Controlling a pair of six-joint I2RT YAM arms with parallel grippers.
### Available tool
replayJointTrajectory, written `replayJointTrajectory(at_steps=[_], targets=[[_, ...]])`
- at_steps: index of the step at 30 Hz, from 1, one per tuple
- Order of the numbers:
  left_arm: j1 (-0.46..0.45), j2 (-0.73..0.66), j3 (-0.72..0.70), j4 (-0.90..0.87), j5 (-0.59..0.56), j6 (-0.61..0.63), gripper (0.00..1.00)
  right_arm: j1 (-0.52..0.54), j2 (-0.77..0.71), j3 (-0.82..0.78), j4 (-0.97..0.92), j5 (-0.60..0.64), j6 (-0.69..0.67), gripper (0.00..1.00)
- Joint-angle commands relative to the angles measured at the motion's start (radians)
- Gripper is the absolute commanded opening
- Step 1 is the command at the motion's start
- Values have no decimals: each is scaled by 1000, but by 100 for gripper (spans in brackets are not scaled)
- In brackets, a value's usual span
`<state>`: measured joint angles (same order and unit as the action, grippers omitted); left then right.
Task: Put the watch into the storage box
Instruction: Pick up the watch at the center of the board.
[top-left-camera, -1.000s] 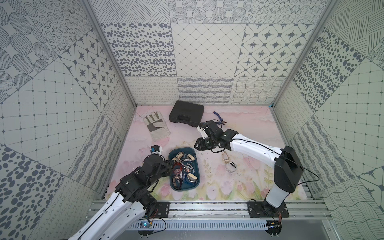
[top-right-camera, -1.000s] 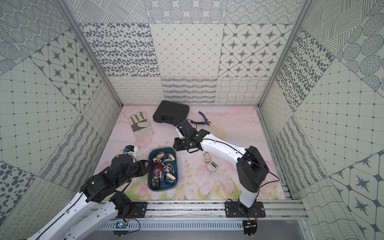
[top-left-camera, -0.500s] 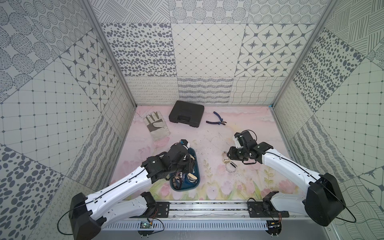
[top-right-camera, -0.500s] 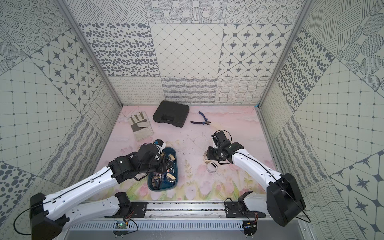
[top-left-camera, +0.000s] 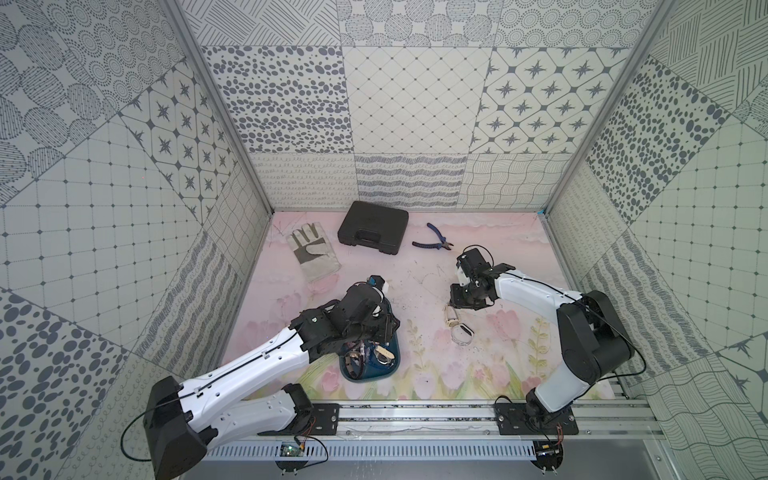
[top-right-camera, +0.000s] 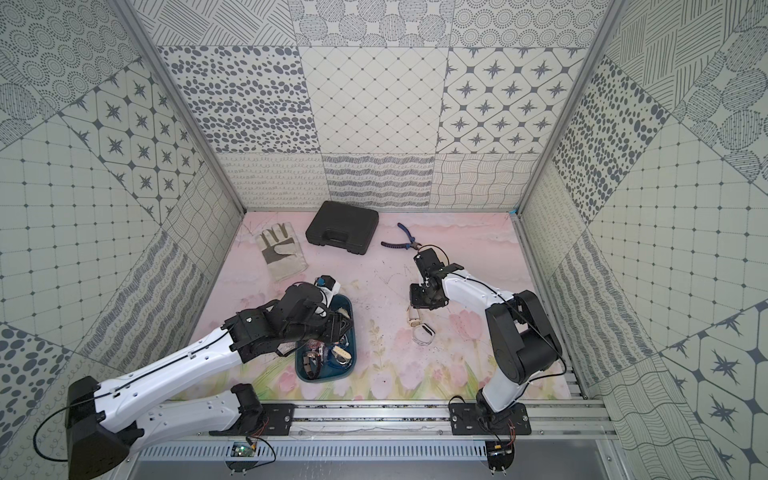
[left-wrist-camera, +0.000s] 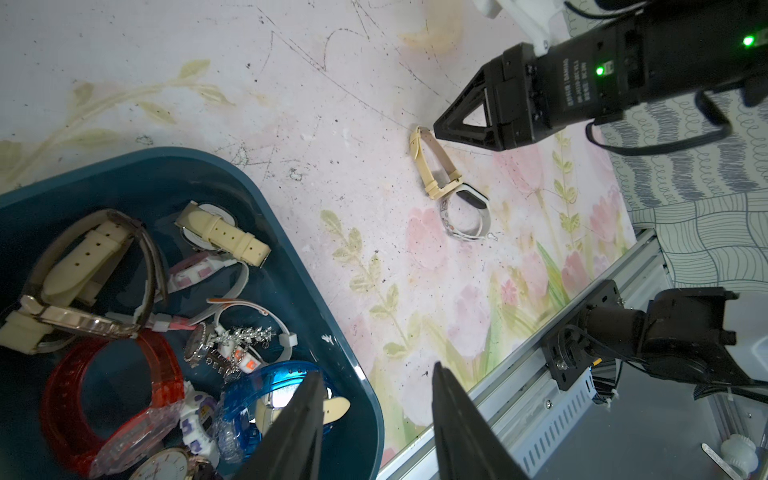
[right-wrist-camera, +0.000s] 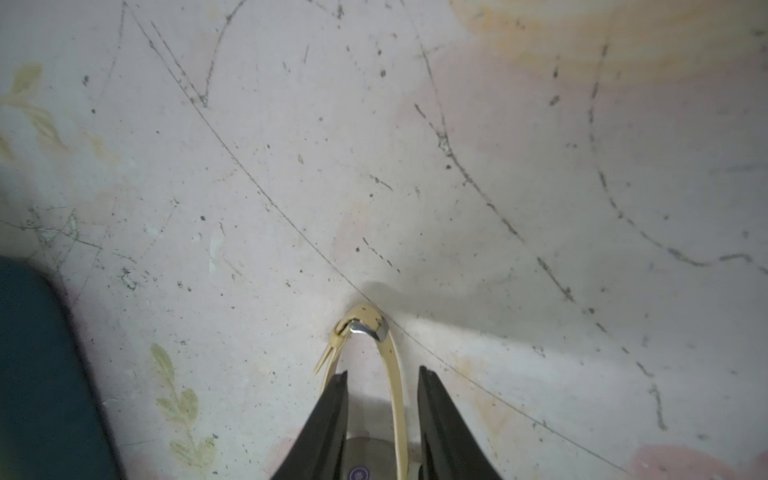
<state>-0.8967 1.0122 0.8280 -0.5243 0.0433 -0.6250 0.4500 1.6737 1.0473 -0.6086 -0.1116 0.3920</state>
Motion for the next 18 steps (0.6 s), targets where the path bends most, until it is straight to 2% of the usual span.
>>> replayJointTrajectory(at_steps=[1, 8, 18], targets=[[-9, -58, -22, -1, -24, 6, 47, -4, 38, 46, 7, 26, -41, 32], [-5, -121, -38, -44, -54, 1, 47, -4, 50, 50, -13, 39, -56, 31], [1, -133, -55, -49, -55, -5, 47, -4, 21, 0, -9, 32, -64, 31]])
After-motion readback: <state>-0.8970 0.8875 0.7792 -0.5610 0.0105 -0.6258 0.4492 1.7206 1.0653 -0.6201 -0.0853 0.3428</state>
